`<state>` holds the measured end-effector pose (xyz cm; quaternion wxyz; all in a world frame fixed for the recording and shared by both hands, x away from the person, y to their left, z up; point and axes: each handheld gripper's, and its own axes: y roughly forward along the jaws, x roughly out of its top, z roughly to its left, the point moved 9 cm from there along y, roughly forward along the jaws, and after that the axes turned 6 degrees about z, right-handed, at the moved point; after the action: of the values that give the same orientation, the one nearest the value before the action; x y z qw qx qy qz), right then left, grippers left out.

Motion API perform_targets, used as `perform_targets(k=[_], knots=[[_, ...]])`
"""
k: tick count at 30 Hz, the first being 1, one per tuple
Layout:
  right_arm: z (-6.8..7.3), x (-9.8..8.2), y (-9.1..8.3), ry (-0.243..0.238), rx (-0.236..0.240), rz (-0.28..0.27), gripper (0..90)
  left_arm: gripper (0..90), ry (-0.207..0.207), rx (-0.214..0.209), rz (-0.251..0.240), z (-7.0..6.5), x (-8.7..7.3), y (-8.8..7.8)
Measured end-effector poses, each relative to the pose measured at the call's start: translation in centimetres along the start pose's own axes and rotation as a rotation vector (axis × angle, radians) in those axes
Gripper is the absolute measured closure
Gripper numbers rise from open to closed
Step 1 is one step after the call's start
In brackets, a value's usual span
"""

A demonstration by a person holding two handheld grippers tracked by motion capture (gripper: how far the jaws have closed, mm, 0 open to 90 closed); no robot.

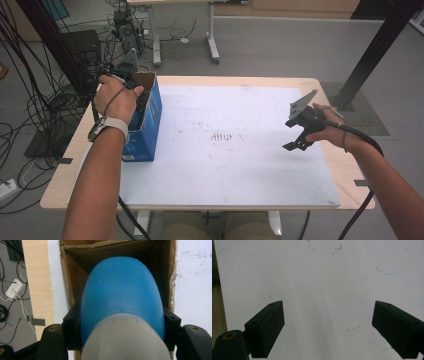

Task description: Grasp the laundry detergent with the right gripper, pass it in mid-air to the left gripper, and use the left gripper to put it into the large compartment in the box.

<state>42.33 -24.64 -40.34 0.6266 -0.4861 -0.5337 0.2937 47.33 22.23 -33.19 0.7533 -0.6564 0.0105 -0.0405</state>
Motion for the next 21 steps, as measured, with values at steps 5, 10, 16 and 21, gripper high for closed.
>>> perform_targets(k=[5, 10, 16, 21], knots=[[0.0, -0.1, 0.2, 0.004, 0.003, 0.0, 11.0, 37.3, 0.007, 0.003, 0.004, -0.2, 0.1, 0.8], [0.0, -0.2, 0.3, 0.008, 0.004, 0.002, 11.0, 37.3, 0.007, -0.002, 0.009, -0.3, 0.0, 1.5], [0.0, -0.3, 0.4, 0.009, 0.007, 0.001, 11.0, 37.3, 0.014, 0.006, 0.02, -0.2, -0.1, 2.1], [0.0, -0.4, 0.4, 0.014, 0.005, 0.003, 11.0, 37.3, 0.02, 0.011, 0.026, -0.2, -0.1, 2.6]])
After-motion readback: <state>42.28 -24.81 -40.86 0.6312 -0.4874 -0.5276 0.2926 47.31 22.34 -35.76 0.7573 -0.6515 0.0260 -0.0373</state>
